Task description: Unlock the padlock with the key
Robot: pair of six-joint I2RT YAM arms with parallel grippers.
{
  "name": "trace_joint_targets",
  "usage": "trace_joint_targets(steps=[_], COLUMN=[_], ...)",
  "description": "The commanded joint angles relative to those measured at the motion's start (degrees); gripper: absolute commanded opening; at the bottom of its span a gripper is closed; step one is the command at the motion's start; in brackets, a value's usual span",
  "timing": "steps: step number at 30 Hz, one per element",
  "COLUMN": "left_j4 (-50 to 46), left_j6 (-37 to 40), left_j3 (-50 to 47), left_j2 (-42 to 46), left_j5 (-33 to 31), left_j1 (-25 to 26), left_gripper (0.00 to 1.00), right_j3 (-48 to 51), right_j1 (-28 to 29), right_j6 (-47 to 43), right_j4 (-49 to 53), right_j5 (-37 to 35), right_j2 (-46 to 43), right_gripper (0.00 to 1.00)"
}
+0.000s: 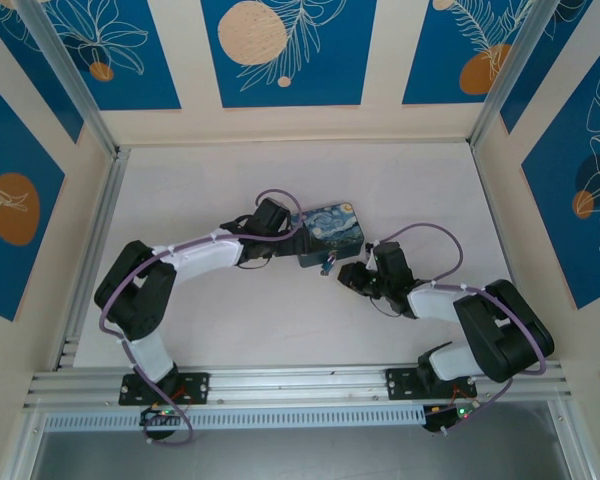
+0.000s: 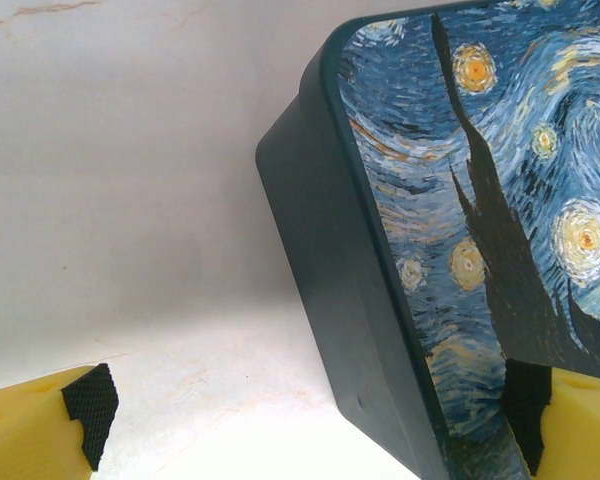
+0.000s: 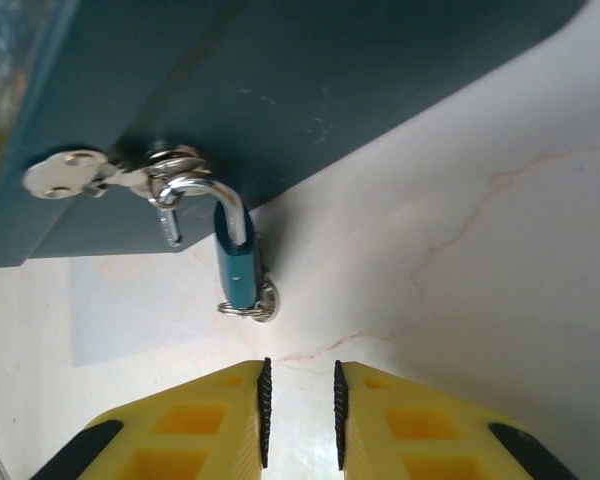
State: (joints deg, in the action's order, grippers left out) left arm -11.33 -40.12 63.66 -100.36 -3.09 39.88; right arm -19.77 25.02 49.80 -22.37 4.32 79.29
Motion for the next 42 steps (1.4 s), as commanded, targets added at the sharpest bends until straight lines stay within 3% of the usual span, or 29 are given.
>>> trace_joint_targets(steps=[1, 27, 42], left_j4=[-2.29, -1.68, -1.46], left_j6=[0.03, -1.72, -4.08], left_j3=[-1.52, -1.96, -2.88], left_j2=[-1.82, -1.86, -1.72], left_j5=[-0.70, 0.99, 0.63], left_j1=[0.32, 0.29, 0.30], left_gripper=[1.00, 1.00, 1.00], right_j3=[-0.45, -3.80, -2.21], right_j1=[1.51, 6.00, 5.97], right_j6=[0.37, 5.31, 7.74], right_j4=[-2.61, -14.98, -14.37], right_j5=[-1.97, -9.22, -13.37], right_j2=[0.33, 16.71, 15.89], right_gripper=[0.26, 0.25, 0.00])
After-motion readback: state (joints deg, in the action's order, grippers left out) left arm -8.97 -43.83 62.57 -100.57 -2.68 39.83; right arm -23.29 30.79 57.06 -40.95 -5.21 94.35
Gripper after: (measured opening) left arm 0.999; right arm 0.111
